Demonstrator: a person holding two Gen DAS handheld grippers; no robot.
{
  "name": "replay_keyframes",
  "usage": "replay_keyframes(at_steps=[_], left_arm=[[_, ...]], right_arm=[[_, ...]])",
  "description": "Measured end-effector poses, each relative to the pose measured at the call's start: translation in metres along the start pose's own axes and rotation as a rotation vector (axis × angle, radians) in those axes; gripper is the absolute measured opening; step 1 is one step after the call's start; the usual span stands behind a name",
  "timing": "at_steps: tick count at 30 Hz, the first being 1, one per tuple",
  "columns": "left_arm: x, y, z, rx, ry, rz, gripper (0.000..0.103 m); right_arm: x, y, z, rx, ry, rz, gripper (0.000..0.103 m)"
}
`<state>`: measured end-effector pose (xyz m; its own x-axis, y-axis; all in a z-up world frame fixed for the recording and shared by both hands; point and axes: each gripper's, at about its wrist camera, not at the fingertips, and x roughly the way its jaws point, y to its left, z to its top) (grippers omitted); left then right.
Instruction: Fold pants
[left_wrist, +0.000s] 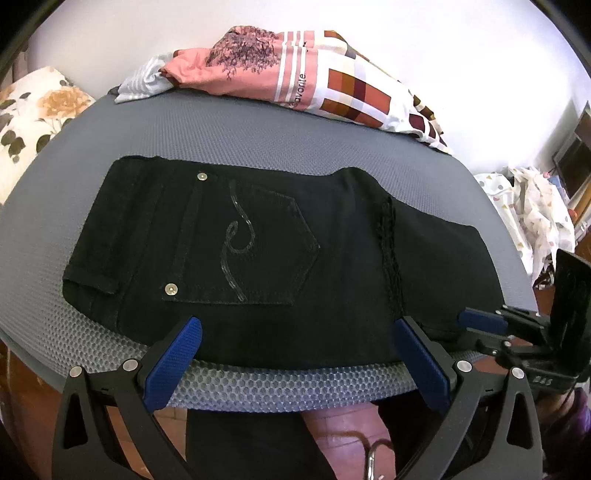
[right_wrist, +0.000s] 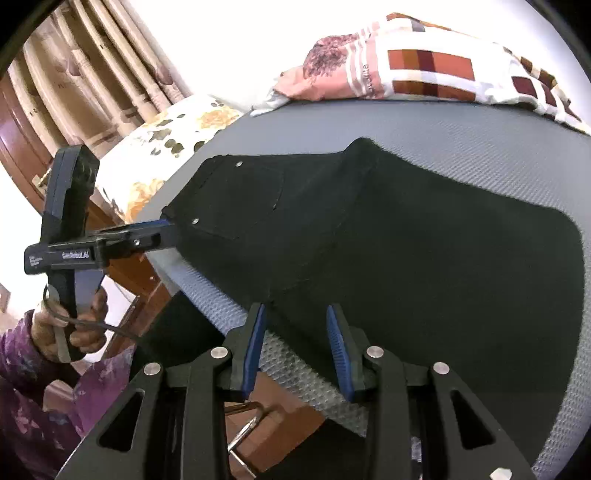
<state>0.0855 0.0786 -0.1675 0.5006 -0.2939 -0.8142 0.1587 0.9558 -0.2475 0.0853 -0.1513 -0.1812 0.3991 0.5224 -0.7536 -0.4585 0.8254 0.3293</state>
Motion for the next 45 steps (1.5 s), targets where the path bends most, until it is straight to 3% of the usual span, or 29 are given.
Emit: replay_keyframes(at_steps=[2,7,11,13,20,22,23,30,33,38,41,43,45], left_arm=[[0.001,0.0,0.0,-0.001,0.008,-0.004,0.103],[0.0,-0.001,0.0,0.004,0.002,0.002,0.103],[0.001,0.001,0.0,-0.004,0.009,-0.003,0.103],[0.001,0.001,0.0,-0.007,0.01,-0.004,0.103],[0.003,0.002,0.0,-0.007,0.022,-0.005,0.103],[0.004,0.002,0.0,-0.007,0.022,-0.003,0.103],[0.004,0.003,0.0,-0.008,0.023,-0.002,0.103],[0.004,0.008,0.001,-0.036,0.028,-0.01,0.103],[0.007,0.012,0.002,-0.053,0.044,-0.021,0.103],[0.008,0.011,0.001,-0.053,0.052,-0.013,0.103],[0.009,0.009,0.001,-0.048,0.052,-0.007,0.103],[0.009,0.009,0.001,-0.051,0.054,-0.01,0.103],[0.009,0.009,0.001,-0.051,0.053,-0.011,0.103]], right_arm=[[0.012,0.007,-0.002,-0.059,0.043,-0.047,0.033],[0.025,0.008,-0.004,-0.079,0.063,-0.058,0.033],[0.023,-0.001,-0.001,-0.041,0.06,-0.017,0.027],[0.024,-0.001,0.0,-0.06,0.068,-0.05,0.021],[0.031,0.012,0.0,-0.151,0.065,-0.131,0.024],[0.033,0.011,0.001,-0.142,0.068,-0.136,0.007],[0.034,0.01,0.001,-0.142,0.071,-0.148,0.006],[-0.004,0.001,0.01,-0.011,-0.016,-0.007,0.004],[0.001,0.01,0.002,-0.06,0.014,-0.031,0.004],[0.019,0.024,-0.012,-0.141,0.026,-0.073,0.007],[0.014,0.021,-0.011,-0.123,0.001,-0.014,0.019],[0.006,0.02,-0.012,-0.115,-0.015,0.025,0.036],[-0.005,0.018,-0.012,-0.098,-0.045,0.05,0.038]])
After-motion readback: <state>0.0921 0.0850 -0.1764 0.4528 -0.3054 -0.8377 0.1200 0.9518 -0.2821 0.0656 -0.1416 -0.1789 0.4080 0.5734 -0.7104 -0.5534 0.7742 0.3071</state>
